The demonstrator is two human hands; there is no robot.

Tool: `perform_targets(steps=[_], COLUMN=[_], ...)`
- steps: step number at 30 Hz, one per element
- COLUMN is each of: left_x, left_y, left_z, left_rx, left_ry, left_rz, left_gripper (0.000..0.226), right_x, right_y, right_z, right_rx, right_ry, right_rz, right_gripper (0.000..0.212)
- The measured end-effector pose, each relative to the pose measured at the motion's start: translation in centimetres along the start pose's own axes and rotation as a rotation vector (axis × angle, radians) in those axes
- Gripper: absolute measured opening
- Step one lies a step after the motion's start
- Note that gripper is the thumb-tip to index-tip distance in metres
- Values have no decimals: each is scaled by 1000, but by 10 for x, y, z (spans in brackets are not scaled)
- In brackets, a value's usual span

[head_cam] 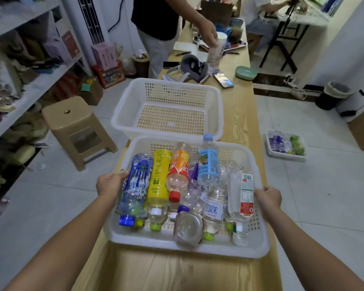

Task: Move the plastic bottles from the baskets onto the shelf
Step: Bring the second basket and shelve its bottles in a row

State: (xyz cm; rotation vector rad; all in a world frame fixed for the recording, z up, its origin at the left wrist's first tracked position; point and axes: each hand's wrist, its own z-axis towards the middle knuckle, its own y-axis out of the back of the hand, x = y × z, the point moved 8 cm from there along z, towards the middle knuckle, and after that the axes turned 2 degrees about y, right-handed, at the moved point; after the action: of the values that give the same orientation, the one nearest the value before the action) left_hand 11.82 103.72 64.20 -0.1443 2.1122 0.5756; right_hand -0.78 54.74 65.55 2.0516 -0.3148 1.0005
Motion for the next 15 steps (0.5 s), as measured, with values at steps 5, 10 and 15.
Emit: perform_targets(steps=[5,10,15], left_x=[-8,-10,-10], left_y=[-7,-6,-8], left_z=[8,8,-6], left_rx=[-40,-46,-37], left_ry=[-58,-144,-268], left_rz=[69,235,527], left_gripper=[30,41,39], right_x=[12,17,22], right_y=[-7,-3,2], right_z=[20,21,4], right_rx=[12,-18,-127], right_ry=[24,100,240], right_rz=[-11,-69,-204], right_gripper=[10,21,43])
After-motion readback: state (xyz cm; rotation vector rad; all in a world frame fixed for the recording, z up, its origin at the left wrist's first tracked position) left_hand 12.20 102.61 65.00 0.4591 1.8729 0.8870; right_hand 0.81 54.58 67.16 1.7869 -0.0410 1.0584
